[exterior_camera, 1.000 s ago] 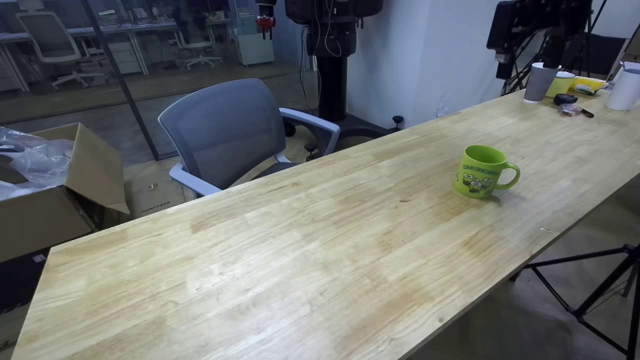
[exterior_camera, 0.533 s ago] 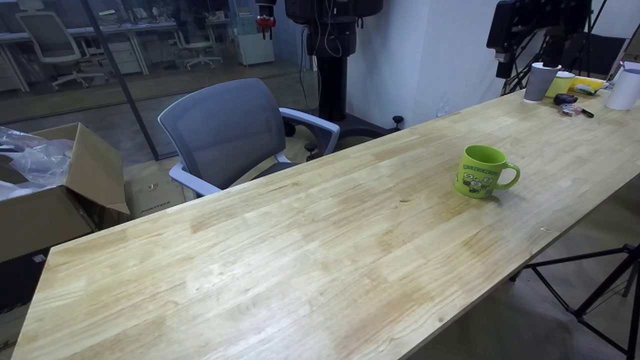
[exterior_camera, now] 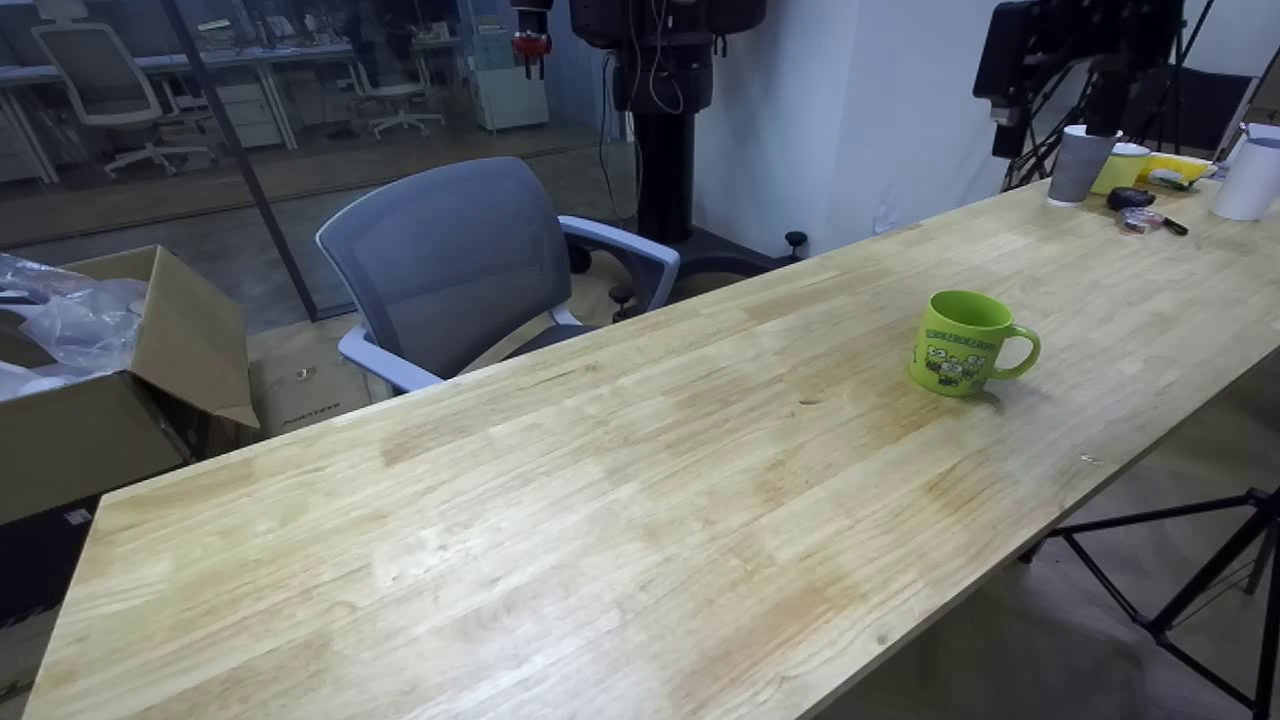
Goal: Move the green cup to the left
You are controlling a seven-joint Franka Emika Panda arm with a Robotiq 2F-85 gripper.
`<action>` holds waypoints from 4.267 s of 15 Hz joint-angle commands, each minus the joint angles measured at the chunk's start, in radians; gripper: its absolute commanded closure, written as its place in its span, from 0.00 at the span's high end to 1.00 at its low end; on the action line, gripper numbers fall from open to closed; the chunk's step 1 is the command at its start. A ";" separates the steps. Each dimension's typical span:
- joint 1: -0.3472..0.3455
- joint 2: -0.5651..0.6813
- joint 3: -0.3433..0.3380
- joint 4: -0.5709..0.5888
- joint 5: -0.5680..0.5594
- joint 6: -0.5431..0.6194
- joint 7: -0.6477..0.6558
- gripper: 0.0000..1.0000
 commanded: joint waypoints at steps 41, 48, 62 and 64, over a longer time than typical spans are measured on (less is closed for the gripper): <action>-0.027 0.539 0.017 0.195 0.101 0.405 -0.090 1.00; -0.018 0.570 0.004 0.231 0.100 0.395 -0.060 0.53; 0.016 0.521 -0.049 0.294 0.071 0.200 0.055 0.03; 0.018 0.509 -0.045 0.296 0.069 0.194 0.058 0.03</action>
